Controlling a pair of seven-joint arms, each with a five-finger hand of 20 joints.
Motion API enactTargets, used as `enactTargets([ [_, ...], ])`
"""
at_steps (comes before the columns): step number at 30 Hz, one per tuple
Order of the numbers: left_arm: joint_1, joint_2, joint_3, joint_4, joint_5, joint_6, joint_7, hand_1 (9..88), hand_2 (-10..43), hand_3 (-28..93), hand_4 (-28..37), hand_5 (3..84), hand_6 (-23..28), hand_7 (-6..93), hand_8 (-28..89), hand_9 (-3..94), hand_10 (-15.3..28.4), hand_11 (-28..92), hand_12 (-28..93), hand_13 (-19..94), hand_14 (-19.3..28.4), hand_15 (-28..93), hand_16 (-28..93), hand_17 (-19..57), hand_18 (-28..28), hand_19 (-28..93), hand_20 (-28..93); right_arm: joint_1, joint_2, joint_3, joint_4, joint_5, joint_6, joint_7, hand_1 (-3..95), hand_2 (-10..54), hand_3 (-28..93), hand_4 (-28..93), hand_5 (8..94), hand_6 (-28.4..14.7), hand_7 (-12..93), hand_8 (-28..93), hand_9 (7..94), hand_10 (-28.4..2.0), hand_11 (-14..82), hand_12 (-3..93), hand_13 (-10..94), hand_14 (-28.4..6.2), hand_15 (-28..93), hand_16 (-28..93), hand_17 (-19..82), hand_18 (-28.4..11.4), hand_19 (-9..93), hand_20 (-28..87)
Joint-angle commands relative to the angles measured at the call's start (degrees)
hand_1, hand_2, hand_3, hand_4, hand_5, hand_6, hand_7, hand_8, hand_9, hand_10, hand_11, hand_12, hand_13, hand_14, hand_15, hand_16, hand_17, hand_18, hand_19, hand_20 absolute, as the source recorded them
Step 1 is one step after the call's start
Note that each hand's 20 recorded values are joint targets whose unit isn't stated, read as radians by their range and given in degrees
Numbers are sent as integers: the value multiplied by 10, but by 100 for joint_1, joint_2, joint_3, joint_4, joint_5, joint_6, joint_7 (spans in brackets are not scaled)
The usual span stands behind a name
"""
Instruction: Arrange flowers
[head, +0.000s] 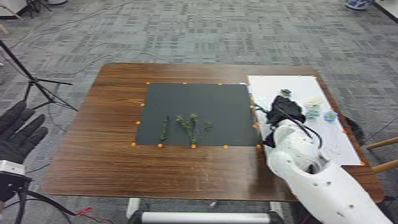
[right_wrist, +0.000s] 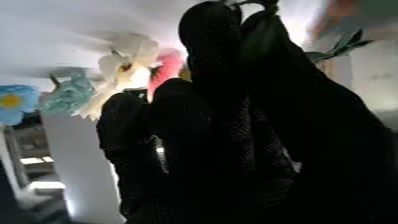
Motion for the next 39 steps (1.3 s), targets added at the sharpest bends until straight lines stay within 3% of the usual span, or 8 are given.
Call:
enactTargets([
  [1, 44, -44, -23, -17, -11, -11, -13, 248, 141, 692, -276, 358, 75, 80, -55, 282, 120, 89, 152, 213, 133, 174, 5, -36, 110, 141, 118, -307, 272, 171, -968, 647, 729, -351, 619, -95, 682, -245, 729, -9, 461, 164, 937, -71, 168, 448, 765, -111, 667, 504, 434, -284, 909, 527],
  [4, 27, -45, -10, -8, 2, -23, -26, 248, 141, 692, -276, 359, 76, 80, -55, 283, 121, 89, 152, 213, 133, 173, 5, -36, 110, 140, 118, -323, 260, 83, -1033, 921, 847, -771, 621, -95, 680, -246, 727, -10, 463, 165, 937, -71, 166, 452, 761, -111, 668, 506, 430, -284, 910, 526],
  [7, 49, 72, -9, 12, -82, -2, 49, 247, 140, 693, -276, 359, 76, 80, -55, 283, 121, 89, 151, 213, 133, 173, 5, -36, 110, 140, 118, -346, 258, -17, -1116, 1164, 892, -1025, 620, -95, 681, -249, 717, -8, 473, 163, 937, -70, 154, 463, 753, -110, 671, 507, 423, -284, 909, 525],
  [14, -50, 68, -18, 50, -3, -55, -80, 247, 141, 693, -277, 359, 76, 80, -55, 282, 119, 89, 152, 213, 133, 174, 5, -36, 110, 139, 118, -567, 164, -110, -1239, 1480, 780, -1295, 619, -95, 685, -256, 709, -8, 486, 155, 937, -69, 148, 469, 748, -109, 673, 507, 417, -284, 907, 523],
  [17, -28, 58, -25, 45, -35, -30, -58, 247, 141, 693, -276, 358, 76, 80, -55, 283, 120, 89, 152, 213, 133, 174, 5, -36, 110, 138, 118, -584, 141, -252, -1155, 1480, 773, -1390, 618, -95, 687, -255, 707, -8, 489, 154, 937, -69, 145, 473, 748, -109, 674, 506, 415, -284, 907, 523],
  [25, -29, 22, -7, 34, -8, -40, -20, 247, 141, 692, -276, 358, 76, 80, -55, 283, 120, 88, 152, 213, 133, 174, 5, -36, 110, 138, 119, -562, -22, -460, -745, 1550, 496, -1124, 613, -95, 691, -253, 704, -6, 496, 149, 937, -68, 145, 473, 747, -108, 676, 502, 416, -284, 908, 517],
  [34, 1, 12, -25, 23, -20, -18, -7, 247, 141, 693, -276, 358, 76, 80, -55, 283, 121, 88, 151, 213, 133, 174, 5, -35, 109, 137, 119, -620, -24, -520, -812, 1396, 598, -783, 598, -95, 691, -245, 704, -5, 495, 144, 937, -71, 145, 468, 748, -109, 678, 491, 423, -284, 909, 505],
  [39, -34, 29, 14, 43, -16, -41, -40, 247, 140, 693, -277, 358, 76, 80, -55, 283, 121, 88, 151, 213, 134, 174, 4, -35, 110, 139, 119, -692, 56, -607, -878, 1578, 1260, -1394, 606, -95, 693, -256, 706, -10, 490, 143, 937, -70, 143, 469, 750, -106, 677, 485, 422, -284, 911, 501],
])
